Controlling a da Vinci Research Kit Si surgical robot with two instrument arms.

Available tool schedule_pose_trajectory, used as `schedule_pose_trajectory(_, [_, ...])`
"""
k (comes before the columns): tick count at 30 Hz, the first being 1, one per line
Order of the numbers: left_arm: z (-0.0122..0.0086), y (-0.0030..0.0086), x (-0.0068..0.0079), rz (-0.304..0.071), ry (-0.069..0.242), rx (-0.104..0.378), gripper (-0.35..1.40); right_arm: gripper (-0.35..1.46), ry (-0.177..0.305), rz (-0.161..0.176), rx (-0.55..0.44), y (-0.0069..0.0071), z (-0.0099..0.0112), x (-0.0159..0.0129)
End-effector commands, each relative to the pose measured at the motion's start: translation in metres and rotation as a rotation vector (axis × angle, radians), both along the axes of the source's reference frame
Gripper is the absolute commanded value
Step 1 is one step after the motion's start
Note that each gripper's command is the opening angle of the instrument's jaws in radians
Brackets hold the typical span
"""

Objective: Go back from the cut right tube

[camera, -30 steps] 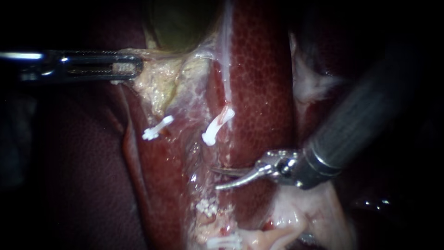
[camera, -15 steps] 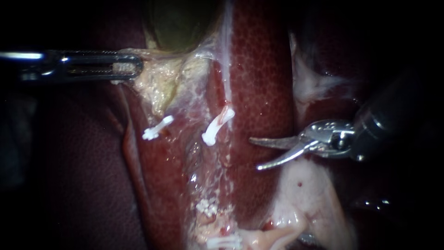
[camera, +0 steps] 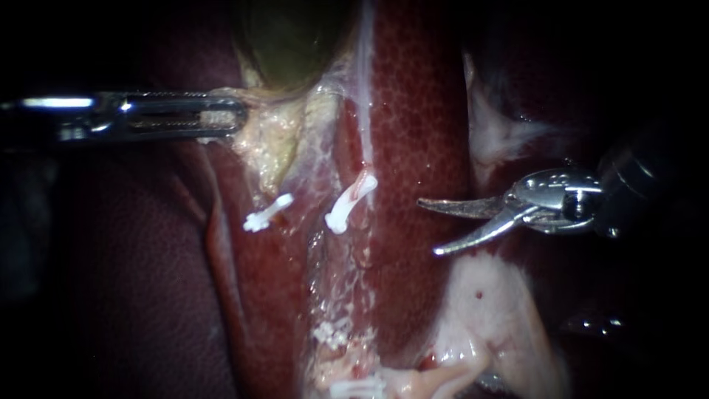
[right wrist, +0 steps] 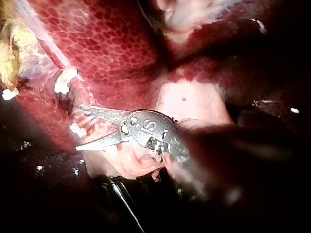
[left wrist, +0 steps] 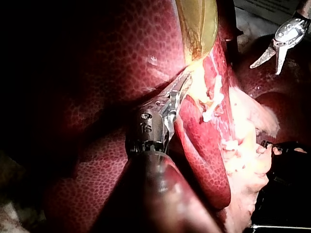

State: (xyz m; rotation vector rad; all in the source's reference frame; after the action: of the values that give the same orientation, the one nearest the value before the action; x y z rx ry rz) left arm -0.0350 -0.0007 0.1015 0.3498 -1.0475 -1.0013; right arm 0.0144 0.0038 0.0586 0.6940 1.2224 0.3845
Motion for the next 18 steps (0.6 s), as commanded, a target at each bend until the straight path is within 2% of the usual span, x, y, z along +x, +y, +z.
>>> schedule_pose_trajectory(1, [0.0002, -0.0002, -0.0003, 0.003, 0.003, 0.000, -0.25, 1.43, 0.000, -0.001, 0.000, 0.0000, 0.0000, 0.0000])
schedule_pose_trajectory(9, [0.0024, -0.0020, -0.0031, 0.040, 0.011, 0.013, -0.25, 1.43, -0.002, 0.000, 0.000, 0.0000, 0.0000, -0.0001])
schedule_pose_trajectory(12, [0.0029, -0.0025, -0.0036, 0.048, 0.013, 0.019, -0.25, 1.43, -0.002, 0.001, 0.000, 0.0000, 0.0000, -0.0002])
schedule_pose_trajectory(18, [0.0033, -0.0027, -0.0042, 0.050, 0.011, 0.025, -0.25, 1.43, 0.004, 0.007, 0.002, 0.0000, 0.0000, -0.0002])
